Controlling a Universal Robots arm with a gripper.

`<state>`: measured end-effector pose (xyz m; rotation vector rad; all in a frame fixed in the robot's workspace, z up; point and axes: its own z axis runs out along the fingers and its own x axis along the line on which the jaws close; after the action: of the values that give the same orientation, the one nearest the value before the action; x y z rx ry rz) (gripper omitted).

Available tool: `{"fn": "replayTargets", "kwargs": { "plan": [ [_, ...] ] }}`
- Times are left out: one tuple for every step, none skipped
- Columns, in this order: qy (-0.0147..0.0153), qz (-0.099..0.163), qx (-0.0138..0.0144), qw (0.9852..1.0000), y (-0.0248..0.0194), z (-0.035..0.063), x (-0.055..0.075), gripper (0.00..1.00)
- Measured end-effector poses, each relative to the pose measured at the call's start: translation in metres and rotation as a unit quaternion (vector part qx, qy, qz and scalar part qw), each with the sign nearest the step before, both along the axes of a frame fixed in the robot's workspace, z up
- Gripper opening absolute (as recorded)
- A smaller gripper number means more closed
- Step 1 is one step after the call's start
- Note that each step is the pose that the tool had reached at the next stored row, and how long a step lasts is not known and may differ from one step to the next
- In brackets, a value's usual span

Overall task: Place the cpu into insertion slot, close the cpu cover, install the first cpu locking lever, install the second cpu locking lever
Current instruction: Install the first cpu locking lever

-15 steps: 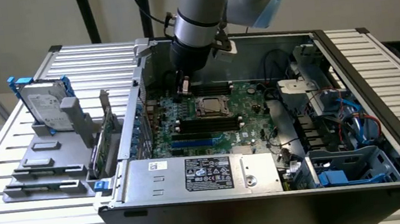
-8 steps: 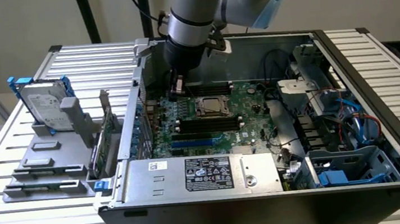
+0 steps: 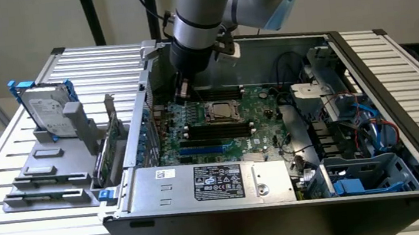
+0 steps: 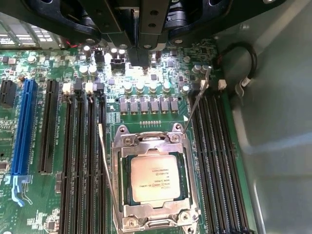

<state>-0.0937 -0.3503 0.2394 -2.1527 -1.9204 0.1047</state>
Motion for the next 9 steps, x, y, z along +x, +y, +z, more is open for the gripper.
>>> {"fn": "replayTargets", "kwargs": {
  "plan": [
    [0.0, -0.005, 0.0026, 1.0, 0.0, 0.0, -0.0003, 0.11],
    [0.0, -0.009, 0.0057, 0.9999, 0.0, 0.0001, -0.0006, 0.11],
    [0.0, -0.014, 0.0093, 0.9999, 0.0, 0.0002, -0.001, 0.11],
    [0.0001, -0.018, 0.013, 0.9998, 0.0, 0.0002, -0.0013, 0.11],
    [0.0, -0.022, 0.0167, 0.9996, 0.0, 0.0003, -0.0016, 0.11],
    [0.0001, -0.026, 0.0206, 0.9995, 0.0, 0.0004, -0.0021, 0.11],
    [0.0001, -0.03, 0.0242, 0.9993, 0.0, 0.0004, -0.0024, 0.11],
    [0.0, -0.035, 0.0272, 0.999, 0.0, 0.0005, -0.0026, 0.11],
    [0.0, -0.04, 0.0297, 0.9988, 0.0, 0.0005, -0.0029, 0.11]
  ]
}}
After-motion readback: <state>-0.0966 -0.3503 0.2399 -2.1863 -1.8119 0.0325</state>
